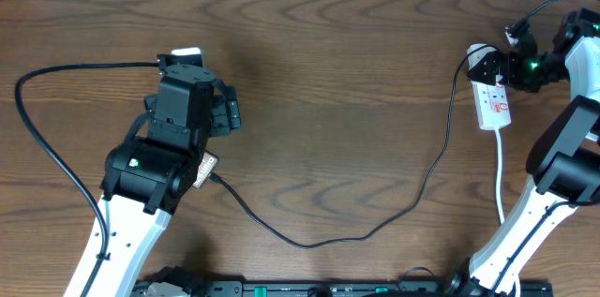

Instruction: Plug charger to phone and switch on socket

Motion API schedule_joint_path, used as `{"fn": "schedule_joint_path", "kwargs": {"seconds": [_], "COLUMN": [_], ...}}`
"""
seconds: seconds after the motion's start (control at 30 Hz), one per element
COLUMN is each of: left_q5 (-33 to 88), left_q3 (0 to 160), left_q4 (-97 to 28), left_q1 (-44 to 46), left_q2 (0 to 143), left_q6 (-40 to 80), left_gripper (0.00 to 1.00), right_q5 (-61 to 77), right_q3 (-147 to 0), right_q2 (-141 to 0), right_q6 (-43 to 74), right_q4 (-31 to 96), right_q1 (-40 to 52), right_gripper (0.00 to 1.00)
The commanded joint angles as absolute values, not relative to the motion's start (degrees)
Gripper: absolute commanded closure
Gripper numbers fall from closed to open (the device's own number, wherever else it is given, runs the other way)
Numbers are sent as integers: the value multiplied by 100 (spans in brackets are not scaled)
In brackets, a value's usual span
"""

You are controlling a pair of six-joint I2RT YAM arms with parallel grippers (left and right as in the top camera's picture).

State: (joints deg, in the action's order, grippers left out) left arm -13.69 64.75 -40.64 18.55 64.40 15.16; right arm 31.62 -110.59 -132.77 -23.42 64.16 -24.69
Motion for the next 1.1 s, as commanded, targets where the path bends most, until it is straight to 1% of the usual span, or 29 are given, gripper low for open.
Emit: {"fn": "schedule_joint_path", "kwargs": {"seconds": [0.0,0.3,0.7,1.07], "left_q5": [-1461,-1461,-1461,-1463], "left_q3": [6504,6504,6504,6504], "left_q4": [-4093,-4093,-4112,-4112], "left_q1": [1874,1874,1874,1874], "left_q2": [6436,6436,6436,6436], "left_q6": [1466,1466,1466,1463], "left_gripper": [11,11,11,11], "right_q5": [3701,3706,3667,3614], "right_q3": [-11087,-11085,-11076,-11076], "right_q2": [-13323,-13397,-13688,-13688], "right_q6": [-2276,-2274,-2270,-2141], "right_q4": [6552,6558,6486,6449], "right_q1": [-2357,-2322,-1914,-1903], "right_gripper": [1,1,1,1]}}
